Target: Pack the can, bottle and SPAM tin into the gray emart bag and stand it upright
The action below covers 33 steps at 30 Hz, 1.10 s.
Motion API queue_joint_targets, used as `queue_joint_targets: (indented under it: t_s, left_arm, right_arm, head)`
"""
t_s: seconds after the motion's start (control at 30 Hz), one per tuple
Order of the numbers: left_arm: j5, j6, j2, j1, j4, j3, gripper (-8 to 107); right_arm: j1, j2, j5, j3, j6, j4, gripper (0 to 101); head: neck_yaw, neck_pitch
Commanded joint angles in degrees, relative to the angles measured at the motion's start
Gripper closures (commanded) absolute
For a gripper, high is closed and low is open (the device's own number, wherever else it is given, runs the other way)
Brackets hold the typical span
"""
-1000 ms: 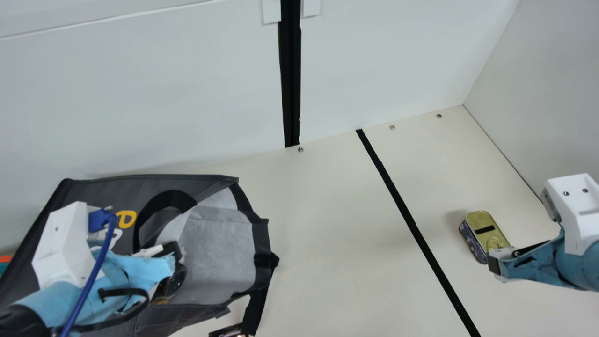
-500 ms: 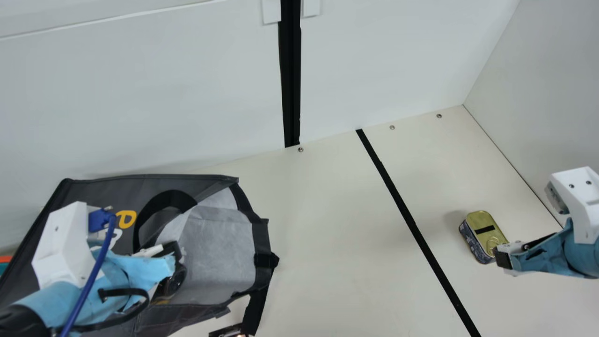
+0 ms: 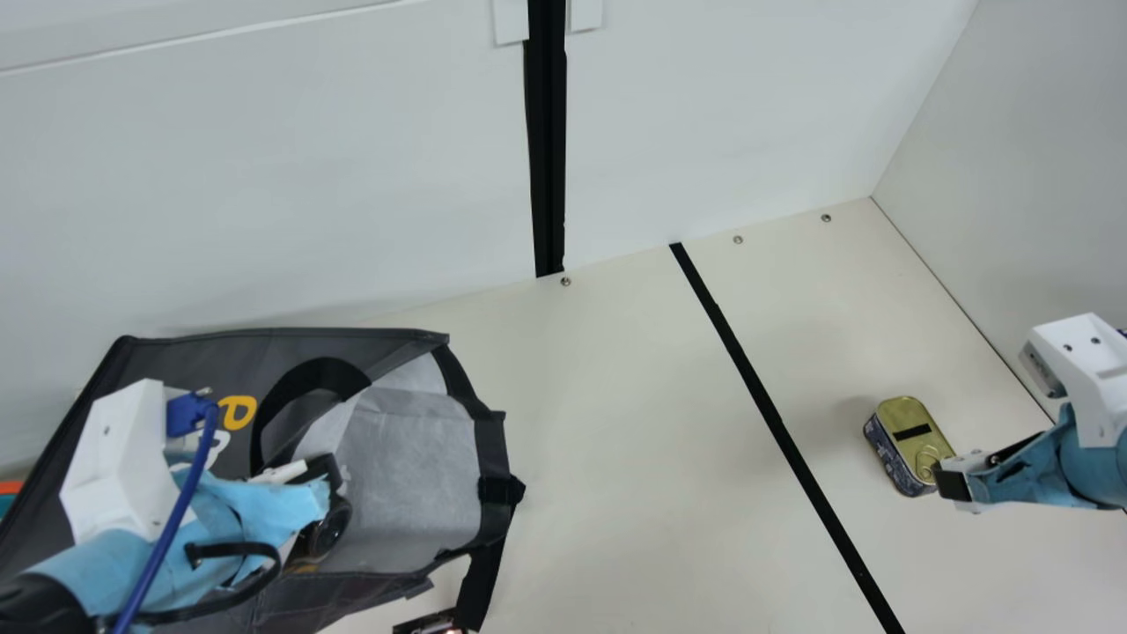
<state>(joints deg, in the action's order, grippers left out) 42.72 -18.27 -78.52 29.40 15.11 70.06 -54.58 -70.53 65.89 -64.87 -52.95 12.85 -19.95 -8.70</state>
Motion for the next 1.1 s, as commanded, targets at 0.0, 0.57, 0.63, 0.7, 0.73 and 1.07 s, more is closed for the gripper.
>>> queue_joint_targets:
  t_s: [0.0, 0.57, 0.63, 0.7, 0.73, 1.07]
  left_arm:
    - [0.00, 0.00, 0.00, 0.00, 0.00, 0.00, 107]
    - [0.00, 0.00, 0.00, 0.00, 0.00, 0.00, 107]
    - [0.00, 0.00, 0.00, 0.00, 0.00, 0.00, 107]
    - [0.00, 0.00, 0.00, 0.00, 0.00, 0.00, 107]
    - [0.00, 0.00, 0.00, 0.00, 0.00, 0.00, 107]
    - [0.00, 0.00, 0.00, 0.00, 0.00, 0.00, 107]
  right_arm:
    - [0.20, -0.64, -0.78, 0.32, -0.40, 0.18, 6]
    - [3.76, -7.50, -9.04, 3.25, -2.84, 0.80, 6]
    - [4.26, -8.42, -9.88, 3.45, -2.76, 0.76, 6]
    - [4.74, -9.36, -10.74, 3.64, -2.64, 0.70, 6]
    - [4.96, -9.86, -11.13, 3.67, -2.57, 0.68, 6]
    - [6.60, -15.31, -14.90, 3.19, -1.92, 0.60, 6]
  head:
    - [-0.05, -1.30]
    - [-0.05, -1.30]
    - [-0.05, -1.30]
    - [-0.05, -1.30]
    - [-0.05, -1.30]
    - [-0.05, -1.30]
